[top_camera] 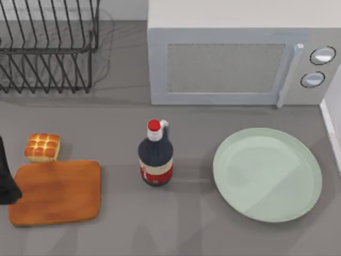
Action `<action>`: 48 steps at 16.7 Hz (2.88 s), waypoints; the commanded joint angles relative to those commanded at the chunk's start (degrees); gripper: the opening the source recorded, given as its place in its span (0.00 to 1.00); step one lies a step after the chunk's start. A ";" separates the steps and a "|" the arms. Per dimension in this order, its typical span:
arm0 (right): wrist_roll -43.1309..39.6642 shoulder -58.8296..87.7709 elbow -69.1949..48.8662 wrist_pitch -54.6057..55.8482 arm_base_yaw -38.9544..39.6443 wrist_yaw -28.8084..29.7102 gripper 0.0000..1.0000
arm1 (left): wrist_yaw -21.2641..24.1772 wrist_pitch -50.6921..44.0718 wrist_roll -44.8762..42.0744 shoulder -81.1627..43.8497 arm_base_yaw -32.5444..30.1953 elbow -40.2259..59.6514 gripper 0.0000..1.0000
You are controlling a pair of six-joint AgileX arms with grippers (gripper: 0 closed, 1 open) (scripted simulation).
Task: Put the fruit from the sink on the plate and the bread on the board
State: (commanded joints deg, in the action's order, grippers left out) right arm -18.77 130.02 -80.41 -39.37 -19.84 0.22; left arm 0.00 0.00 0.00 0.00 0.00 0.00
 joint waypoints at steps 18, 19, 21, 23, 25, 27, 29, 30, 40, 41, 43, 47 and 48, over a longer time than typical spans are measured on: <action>0.08 5.45 3.38 7.81 -0.07 0.05 0.25 | 0.00 0.00 0.00 0.00 0.00 0.00 1.00; 0.08 5.45 3.38 7.81 -0.07 0.05 0.17 | 0.00 0.00 0.00 0.00 0.00 0.00 1.00; 0.08 5.45 3.38 7.81 -0.07 0.05 0.02 | 0.00 0.00 0.00 0.00 0.00 0.00 1.00; 0.08 5.45 3.38 7.81 -0.07 0.05 0.00 | 0.00 0.00 0.00 0.00 0.00 0.00 1.00; 0.08 5.45 3.38 7.81 -0.07 0.05 0.00 | 0.00 0.00 0.00 0.00 0.00 0.00 1.00; 0.08 5.45 3.38 7.81 -0.07 0.05 0.00 | 0.00 0.00 0.00 0.00 0.00 0.00 1.00; 0.08 5.45 3.38 7.81 -0.07 0.05 0.00 | 0.00 0.00 0.00 0.00 0.00 0.00 1.00; 0.59 1.82 2.49 5.88 0.04 -0.85 0.00 | 0.00 0.00 0.00 0.00 0.00 0.00 1.00; 0.40 -8.96 -4.47 -12.04 -0.02 -0.96 0.00 | 0.00 0.00 0.00 0.00 0.00 0.00 1.00; 0.40 -9.41 -4.67 -12.51 -0.01 -0.96 0.00 | 0.00 0.00 0.00 0.00 0.00 0.00 1.00; 0.40 -9.43 -4.68 -12.53 -0.01 -0.96 0.00 | 0.00 0.00 0.00 0.00 0.00 0.00 1.00; 1.63 -10.66 -5.83 -13.43 0.96 -0.78 0.00 | 0.00 0.00 0.00 0.00 0.00 0.00 1.00; 2.71 -11.75 -6.62 -14.42 1.91 -0.63 0.00 | 0.00 0.00 0.00 0.00 0.00 0.00 1.00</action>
State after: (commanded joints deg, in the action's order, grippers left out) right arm -16.06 118.27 -87.03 -53.79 -17.93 -0.40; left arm 0.00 0.00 0.00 0.00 0.00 0.00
